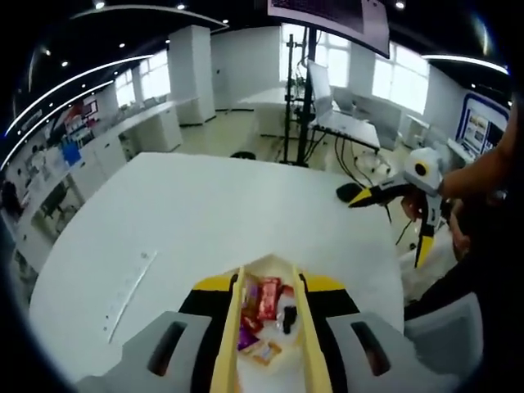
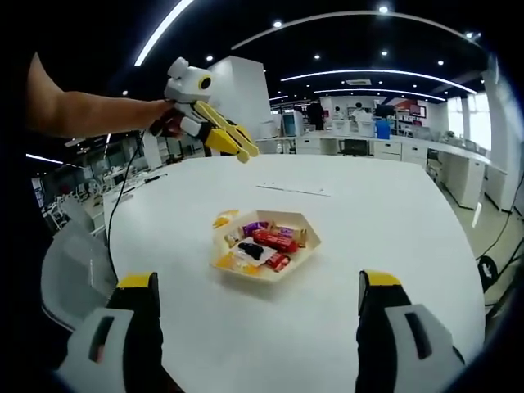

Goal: Place the target food into the container with the food tongs after gripping and lifting it, then release it inside without dropping or visibly crushing the food.

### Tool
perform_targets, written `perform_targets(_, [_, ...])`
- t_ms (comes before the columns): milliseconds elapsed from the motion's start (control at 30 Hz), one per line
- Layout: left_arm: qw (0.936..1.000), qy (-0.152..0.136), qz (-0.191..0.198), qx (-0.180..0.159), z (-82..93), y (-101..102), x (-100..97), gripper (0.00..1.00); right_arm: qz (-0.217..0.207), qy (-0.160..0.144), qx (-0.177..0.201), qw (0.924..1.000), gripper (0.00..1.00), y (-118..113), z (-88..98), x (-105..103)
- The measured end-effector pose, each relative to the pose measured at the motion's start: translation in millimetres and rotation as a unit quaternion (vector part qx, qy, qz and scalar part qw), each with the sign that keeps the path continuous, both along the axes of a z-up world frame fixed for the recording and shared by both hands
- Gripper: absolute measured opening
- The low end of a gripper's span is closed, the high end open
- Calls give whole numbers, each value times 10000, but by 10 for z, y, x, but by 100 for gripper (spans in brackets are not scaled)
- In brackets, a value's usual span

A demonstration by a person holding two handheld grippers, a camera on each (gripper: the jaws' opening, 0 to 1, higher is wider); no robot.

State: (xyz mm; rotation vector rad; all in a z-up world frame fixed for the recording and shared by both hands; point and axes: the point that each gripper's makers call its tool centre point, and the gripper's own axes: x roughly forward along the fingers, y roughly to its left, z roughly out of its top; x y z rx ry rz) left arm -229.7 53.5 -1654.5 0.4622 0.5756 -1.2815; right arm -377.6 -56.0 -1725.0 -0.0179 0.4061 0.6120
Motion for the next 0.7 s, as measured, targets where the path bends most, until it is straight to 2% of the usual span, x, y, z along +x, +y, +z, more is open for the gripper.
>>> perform_targets(533, [9957,-12,918,143,-341,614,288,26,25,86,23,10000,100,51,-76,35])
perform_targets(700, [9914,-188,1291,121,-403,778,405,26,65,141,3,9999,100,76,-113,43])
